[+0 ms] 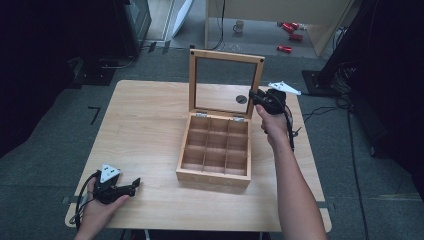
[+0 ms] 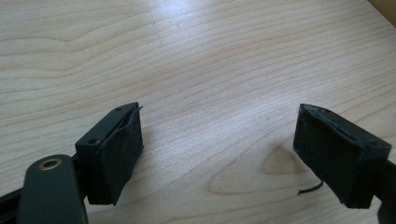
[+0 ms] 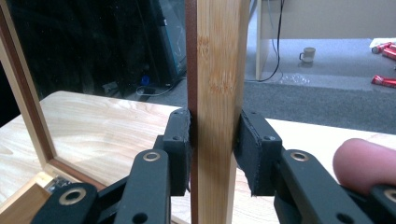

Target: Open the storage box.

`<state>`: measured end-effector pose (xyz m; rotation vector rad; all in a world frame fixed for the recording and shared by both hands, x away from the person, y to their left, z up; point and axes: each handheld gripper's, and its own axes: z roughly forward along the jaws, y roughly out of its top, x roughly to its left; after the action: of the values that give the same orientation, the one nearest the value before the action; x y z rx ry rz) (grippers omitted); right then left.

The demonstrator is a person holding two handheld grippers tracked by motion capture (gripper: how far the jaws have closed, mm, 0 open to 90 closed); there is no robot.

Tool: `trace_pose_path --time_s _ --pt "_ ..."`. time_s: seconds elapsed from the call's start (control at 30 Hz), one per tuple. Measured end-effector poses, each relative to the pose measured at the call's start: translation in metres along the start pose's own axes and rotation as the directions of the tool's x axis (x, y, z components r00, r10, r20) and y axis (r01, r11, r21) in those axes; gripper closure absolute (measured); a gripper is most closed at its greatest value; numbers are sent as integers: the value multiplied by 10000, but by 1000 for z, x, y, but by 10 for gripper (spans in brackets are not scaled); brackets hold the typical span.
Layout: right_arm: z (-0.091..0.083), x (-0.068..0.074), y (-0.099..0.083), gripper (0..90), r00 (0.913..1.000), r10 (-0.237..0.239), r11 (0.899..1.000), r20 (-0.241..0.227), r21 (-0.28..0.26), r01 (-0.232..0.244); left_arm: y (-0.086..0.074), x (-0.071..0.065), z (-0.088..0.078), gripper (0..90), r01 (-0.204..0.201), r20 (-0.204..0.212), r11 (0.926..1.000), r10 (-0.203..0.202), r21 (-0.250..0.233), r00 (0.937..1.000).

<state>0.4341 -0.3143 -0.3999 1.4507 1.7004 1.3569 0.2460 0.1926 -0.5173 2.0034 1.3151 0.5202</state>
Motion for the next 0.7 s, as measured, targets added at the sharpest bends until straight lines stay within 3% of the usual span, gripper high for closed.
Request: trace_pose_path --time_s 0.47,0.5,0.57,0.6,0.63,0.67,0.7 --pt "8 1 3 670 9998 164 9998 126 62 -165 0 -1 0 163 -66 -58 10000 66 34 10000" --pt "7 0 3 659 9994 330 9994 58 107 -330 0 -1 0 163 -71 -60 10000 71 34 10000" --pt "6 0 3 625 9991 428 9990 -1 132 -428 0 -1 0 163 -65 -59 10000 66 32 10000" --pt "4 2 4 510 9994 296 9994 -192 185 -293 0 -1 0 163 -80 -63 10000 80 41 9999" --pt "4 2 4 510 9994 296 9994 -192 185 -293 0 -1 0 163 -80 -63 10000 80 41 9999" --pt "1 4 5 418 9999 41 9996 -115 287 -38 0 -1 0 163 -83 -67 10000 83 44 9999" --pt "1 4 5 418 9999 41 9996 -115 287 -38 0 -1 0 163 -87 -67 10000 87 48 9999"
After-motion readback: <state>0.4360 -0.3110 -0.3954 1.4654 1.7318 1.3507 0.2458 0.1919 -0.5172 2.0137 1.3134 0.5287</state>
